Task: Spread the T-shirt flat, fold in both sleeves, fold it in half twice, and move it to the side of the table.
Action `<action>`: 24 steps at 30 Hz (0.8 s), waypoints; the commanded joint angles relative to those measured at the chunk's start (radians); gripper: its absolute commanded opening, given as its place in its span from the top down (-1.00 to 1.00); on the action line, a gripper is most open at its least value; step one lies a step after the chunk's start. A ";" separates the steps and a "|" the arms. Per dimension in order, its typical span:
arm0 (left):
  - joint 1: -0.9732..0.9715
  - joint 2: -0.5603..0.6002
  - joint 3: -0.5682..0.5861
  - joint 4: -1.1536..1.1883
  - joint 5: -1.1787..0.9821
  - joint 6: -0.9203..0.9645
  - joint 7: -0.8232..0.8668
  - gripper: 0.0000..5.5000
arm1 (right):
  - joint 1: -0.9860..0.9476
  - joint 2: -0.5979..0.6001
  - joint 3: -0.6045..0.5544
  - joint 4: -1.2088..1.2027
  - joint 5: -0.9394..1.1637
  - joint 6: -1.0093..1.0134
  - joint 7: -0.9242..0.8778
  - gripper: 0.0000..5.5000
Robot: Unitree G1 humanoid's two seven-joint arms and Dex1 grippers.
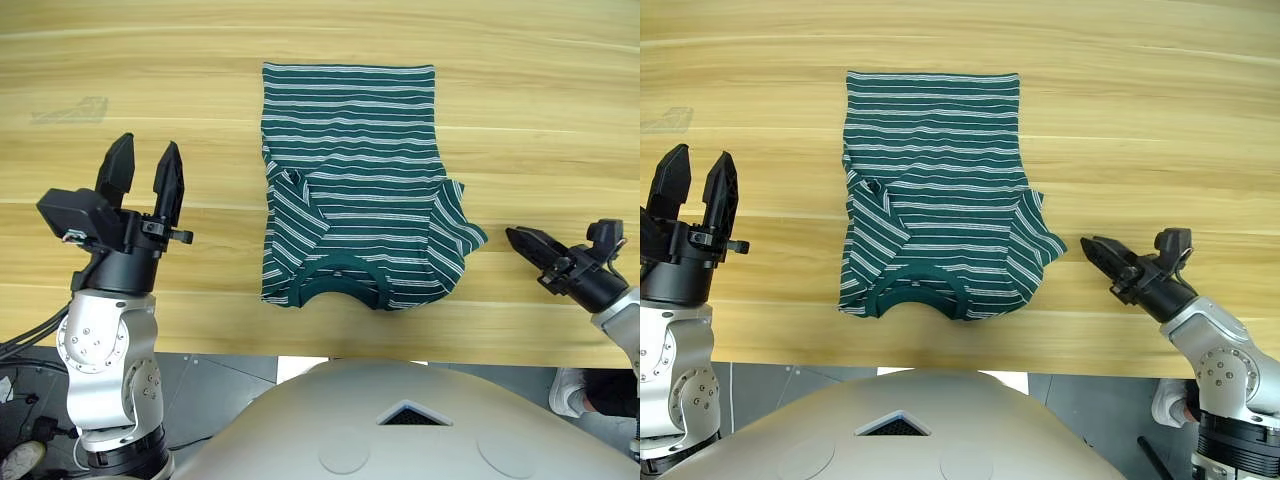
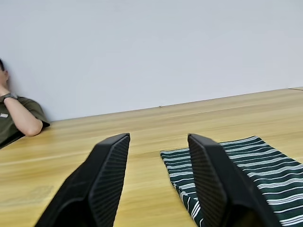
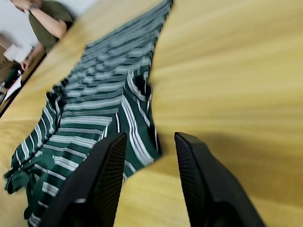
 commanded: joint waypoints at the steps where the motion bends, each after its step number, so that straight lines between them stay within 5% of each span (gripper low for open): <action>1: 0.006 -0.018 -0.008 -0.001 0.009 0.018 0.003 0.17 | -0.010 0.027 0.018 0.001 -0.017 0.052 -0.037 0.32; 24: -0.009 -0.054 -0.053 0.085 0.092 -0.008 -0.032 0.17 | -0.072 0.107 0.110 0.036 -0.193 0.005 -0.001 0.32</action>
